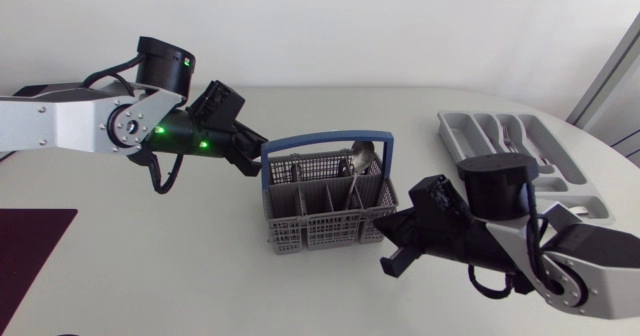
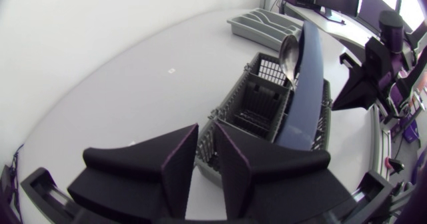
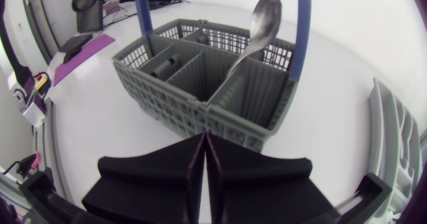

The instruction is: Unload the cutlery basket into the drawer organizer.

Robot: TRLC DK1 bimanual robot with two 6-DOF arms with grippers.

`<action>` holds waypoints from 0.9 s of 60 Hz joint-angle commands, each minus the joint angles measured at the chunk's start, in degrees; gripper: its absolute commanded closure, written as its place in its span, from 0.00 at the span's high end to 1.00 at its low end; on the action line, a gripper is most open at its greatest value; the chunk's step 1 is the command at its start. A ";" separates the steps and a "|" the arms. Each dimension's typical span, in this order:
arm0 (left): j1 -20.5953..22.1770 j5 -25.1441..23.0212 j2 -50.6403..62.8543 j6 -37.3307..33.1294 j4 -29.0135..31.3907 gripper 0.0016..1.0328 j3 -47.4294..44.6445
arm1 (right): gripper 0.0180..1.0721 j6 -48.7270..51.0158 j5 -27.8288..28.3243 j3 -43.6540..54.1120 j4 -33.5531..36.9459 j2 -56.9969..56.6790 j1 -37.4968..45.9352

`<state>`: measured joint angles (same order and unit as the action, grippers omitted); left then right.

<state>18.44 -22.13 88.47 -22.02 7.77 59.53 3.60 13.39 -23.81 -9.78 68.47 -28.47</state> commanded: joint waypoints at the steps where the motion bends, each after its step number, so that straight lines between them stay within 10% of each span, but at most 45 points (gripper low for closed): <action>1: 0.28 -1.95 0.74 0.75 1.90 0.19 1.38 | 0.06 1.50 0.24 -2.47 -2.52 2.72 1.84; 40: 5.73 -4.59 -5.41 -2.24 8.84 0.19 -2.93 | 0.06 4.31 7.18 -5.37 -5.25 7.21 11.24; 54: 2.75 -2.92 -7.43 -2.15 9.37 0.35 -3.80 | 0.34 2.47 12.63 -6.16 -0.50 -0.97 13.70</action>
<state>22.04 -25.39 82.30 -23.11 16.67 57.67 7.07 24.91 -28.34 -11.53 69.65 -15.18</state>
